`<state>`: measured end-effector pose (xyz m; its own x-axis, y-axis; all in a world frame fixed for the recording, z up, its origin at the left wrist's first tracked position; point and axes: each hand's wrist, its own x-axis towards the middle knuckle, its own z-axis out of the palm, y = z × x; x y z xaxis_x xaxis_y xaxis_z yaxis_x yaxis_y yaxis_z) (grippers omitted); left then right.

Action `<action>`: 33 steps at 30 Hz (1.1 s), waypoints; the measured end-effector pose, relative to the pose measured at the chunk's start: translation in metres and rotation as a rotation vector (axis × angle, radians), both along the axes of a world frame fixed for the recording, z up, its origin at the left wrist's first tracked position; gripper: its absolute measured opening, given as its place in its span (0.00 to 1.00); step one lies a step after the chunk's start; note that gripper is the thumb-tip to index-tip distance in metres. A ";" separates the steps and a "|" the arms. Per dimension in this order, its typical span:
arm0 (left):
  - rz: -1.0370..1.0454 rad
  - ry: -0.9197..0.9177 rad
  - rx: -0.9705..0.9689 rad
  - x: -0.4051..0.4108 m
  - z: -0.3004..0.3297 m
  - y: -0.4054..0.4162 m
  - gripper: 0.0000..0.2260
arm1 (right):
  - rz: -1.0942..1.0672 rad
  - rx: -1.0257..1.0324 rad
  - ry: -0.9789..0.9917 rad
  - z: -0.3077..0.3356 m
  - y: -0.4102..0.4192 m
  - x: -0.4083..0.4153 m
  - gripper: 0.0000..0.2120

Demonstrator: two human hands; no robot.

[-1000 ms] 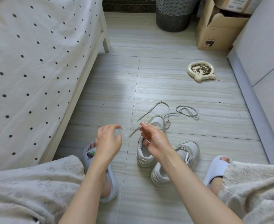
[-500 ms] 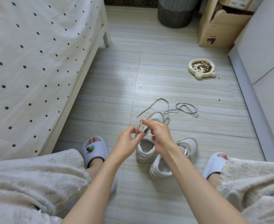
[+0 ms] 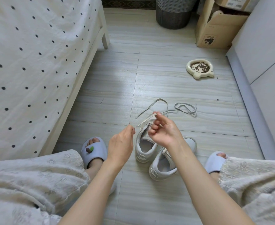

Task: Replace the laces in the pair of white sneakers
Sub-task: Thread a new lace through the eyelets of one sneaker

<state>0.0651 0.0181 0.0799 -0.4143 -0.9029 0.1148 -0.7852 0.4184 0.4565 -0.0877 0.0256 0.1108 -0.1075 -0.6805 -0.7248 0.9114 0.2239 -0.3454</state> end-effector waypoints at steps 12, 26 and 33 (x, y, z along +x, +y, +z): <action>0.060 -0.061 -0.160 0.013 -0.011 -0.010 0.13 | -0.245 0.053 -0.025 -0.018 0.007 -0.053 0.10; 0.255 -0.115 0.123 0.036 -0.033 -0.019 0.12 | -0.328 0.010 -0.012 -0.012 0.012 -0.079 0.10; 0.376 -0.218 0.293 0.053 -0.051 -0.016 0.14 | -0.411 0.010 0.051 -0.014 0.013 -0.108 0.12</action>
